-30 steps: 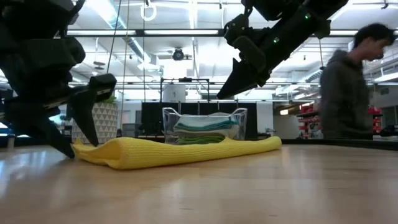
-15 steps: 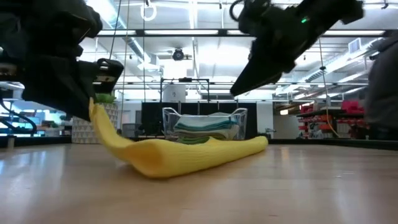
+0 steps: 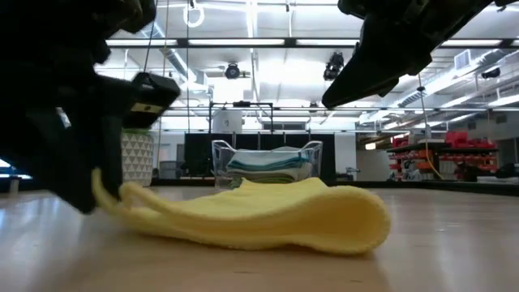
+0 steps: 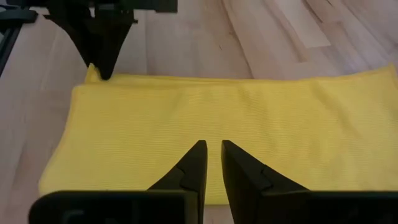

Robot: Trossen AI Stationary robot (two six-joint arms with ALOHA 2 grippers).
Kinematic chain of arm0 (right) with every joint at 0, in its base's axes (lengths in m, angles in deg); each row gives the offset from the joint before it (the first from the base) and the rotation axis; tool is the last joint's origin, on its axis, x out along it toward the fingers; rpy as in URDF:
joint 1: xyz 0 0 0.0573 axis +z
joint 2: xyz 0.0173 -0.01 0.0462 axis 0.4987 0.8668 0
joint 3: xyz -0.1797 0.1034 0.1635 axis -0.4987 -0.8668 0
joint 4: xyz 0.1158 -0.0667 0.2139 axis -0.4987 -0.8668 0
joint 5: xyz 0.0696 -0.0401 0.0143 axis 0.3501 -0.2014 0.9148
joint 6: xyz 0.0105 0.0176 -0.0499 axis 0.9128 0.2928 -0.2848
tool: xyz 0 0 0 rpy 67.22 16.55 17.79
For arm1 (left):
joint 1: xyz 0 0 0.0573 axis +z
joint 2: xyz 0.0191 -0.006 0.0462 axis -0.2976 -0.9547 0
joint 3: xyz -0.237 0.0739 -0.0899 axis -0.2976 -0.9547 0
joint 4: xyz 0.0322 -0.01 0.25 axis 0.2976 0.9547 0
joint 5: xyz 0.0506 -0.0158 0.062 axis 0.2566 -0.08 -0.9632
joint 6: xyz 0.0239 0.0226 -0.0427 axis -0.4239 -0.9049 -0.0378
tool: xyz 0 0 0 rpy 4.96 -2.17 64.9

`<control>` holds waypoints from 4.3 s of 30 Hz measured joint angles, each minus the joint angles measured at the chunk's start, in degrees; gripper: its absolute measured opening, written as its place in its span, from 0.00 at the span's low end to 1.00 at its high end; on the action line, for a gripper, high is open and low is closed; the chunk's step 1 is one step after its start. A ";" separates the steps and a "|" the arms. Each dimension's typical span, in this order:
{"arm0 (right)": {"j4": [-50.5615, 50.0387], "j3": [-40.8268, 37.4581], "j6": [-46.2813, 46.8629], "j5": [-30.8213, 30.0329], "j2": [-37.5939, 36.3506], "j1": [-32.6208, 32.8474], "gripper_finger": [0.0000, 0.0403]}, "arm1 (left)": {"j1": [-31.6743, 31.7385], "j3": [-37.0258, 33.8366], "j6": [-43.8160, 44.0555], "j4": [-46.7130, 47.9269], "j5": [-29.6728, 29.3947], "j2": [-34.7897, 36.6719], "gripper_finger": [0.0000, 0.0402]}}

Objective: Fold microfiber towels
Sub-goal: Fold the yellow microfiber cloth

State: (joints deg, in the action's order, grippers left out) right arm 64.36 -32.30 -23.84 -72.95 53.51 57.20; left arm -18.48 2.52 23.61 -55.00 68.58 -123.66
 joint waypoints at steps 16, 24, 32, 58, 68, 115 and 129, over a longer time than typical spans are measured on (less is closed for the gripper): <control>0.43 0.00 1.51 -1.36 0.00 2.32 0.14 | -3.32 10.32 1.67 5.36 -7.18 -4.71 0.57; 0.82 0.00 2.34 -3.93 0.00 4.77 0.14 | -1.96 10.34 1.71 4.94 -9.58 -7.95 0.37; 0.77 0.00 2.29 -4.08 0.00 4.75 0.14 | -2.73 10.34 0.16 4.89 -9.69 -7.99 0.08; 0.11 -0.02 2.29 -3.65 0.00 5.17 0.14 | -4.85 10.30 8.44 16.13 -10.00 -3.21 0.02; 5.07 -0.04 -1.52 -1.74 5.87 -1.80 0.11 | -4.94 10.32 9.73 16.46 -11.30 -3.18 0.03; 21.81 1.03 -11.20 13.74 21.20 -29.40 0.02 | -7.19 13.41 21.66 36.52 -7.58 -2.84 0.48; 21.49 1.01 -14.12 14.43 21.20 -29.39 0.02 | -7.69 9.43 17.33 34.85 -6.52 2.12 0.40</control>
State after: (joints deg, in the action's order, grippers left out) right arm 85.85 -31.30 -37.96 -58.52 74.71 27.81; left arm -26.18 11.95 40.94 -20.16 62.06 -121.54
